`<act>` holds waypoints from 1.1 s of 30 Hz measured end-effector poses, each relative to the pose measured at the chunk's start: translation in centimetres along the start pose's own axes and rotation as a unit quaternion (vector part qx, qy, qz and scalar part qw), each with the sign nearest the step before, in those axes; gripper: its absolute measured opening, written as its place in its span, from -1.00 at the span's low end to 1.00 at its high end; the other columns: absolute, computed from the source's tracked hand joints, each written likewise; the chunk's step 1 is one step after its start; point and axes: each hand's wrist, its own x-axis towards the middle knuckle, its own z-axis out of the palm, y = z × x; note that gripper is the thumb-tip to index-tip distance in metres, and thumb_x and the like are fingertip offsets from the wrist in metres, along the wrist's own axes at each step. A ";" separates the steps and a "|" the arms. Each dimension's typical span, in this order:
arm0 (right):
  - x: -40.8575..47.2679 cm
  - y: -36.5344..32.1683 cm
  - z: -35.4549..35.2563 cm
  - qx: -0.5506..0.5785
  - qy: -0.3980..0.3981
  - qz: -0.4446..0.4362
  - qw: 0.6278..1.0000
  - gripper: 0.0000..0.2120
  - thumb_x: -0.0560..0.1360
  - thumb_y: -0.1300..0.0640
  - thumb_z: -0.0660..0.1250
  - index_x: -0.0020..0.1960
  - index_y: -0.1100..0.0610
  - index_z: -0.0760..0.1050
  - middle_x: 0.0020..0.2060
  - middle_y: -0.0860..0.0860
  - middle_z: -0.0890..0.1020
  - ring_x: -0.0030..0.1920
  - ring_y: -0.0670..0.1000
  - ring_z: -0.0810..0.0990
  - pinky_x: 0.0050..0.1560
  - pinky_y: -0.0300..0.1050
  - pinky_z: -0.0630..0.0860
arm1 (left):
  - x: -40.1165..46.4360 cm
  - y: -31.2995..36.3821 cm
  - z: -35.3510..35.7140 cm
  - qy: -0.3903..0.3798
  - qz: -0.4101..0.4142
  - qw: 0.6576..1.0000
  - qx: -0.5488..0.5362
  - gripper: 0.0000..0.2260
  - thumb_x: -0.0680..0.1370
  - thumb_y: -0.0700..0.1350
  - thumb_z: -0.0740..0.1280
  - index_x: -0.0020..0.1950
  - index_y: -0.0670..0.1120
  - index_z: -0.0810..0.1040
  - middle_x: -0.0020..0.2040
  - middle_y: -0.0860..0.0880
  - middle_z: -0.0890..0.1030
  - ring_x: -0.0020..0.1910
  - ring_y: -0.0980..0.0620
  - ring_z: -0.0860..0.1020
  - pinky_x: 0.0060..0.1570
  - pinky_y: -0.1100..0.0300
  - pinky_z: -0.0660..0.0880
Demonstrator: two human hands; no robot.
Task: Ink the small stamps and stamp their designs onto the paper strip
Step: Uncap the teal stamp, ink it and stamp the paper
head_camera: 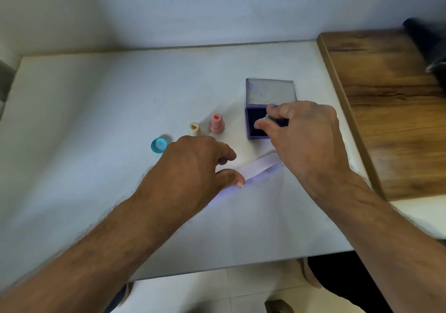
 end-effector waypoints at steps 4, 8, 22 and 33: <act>0.3 0.1 0.1 0.048 -0.011 0.025 0.998 -0.81 0.49 0.13 0.42 0.09 0.14 0.66 0.01 0.02 0.71 -0.07 -0.03 0.65 0.09 -0.06 0.60 | 0.2 -0.1 0.1 0.009 -0.002 1.000 -0.014 -0.61 0.43 0.15 0.45 0.24 0.13 0.60 0.12 0.14 0.67 0.07 0.13 0.60 0.21 0.16 0.49; 0.6 0.4 0.4 0.066 -0.021 0.037 0.997 -0.81 0.52 0.21 0.39 0.12 0.18 0.64 -0.01 0.02 0.71 -0.26 -0.24 0.56 -0.10 -0.59 0.43 | 0.2 -0.1 0.2 0.004 -0.005 1.000 -0.001 -0.57 0.42 0.18 0.44 0.26 0.14 0.58 0.13 0.15 0.66 0.07 0.13 0.59 0.20 0.18 0.49; 1.5 0.6 -0.2 0.072 -0.071 0.012 0.995 -0.76 0.51 0.28 0.38 0.17 0.24 0.60 -0.05 0.06 0.67 -0.37 -0.32 0.49 -0.31 -0.74 0.27 | 0.2 0.3 0.8 -0.042 0.028 0.998 0.045 -0.51 0.44 0.20 0.40 0.35 0.13 0.51 0.19 0.12 0.60 0.11 0.08 0.56 0.18 0.19 0.48; 2.3 0.0 -0.8 0.050 -0.096 0.059 0.992 -0.76 0.50 0.23 0.40 0.17 0.18 0.61 0.04 0.04 0.67 -0.24 -0.16 0.54 -0.35 -0.68 0.35 | 0.6 -0.2 1.2 -0.037 0.075 0.994 0.071 -0.64 0.52 0.13 0.36 0.31 0.15 0.53 0.15 0.11 0.59 0.07 0.11 0.53 0.01 0.33 0.40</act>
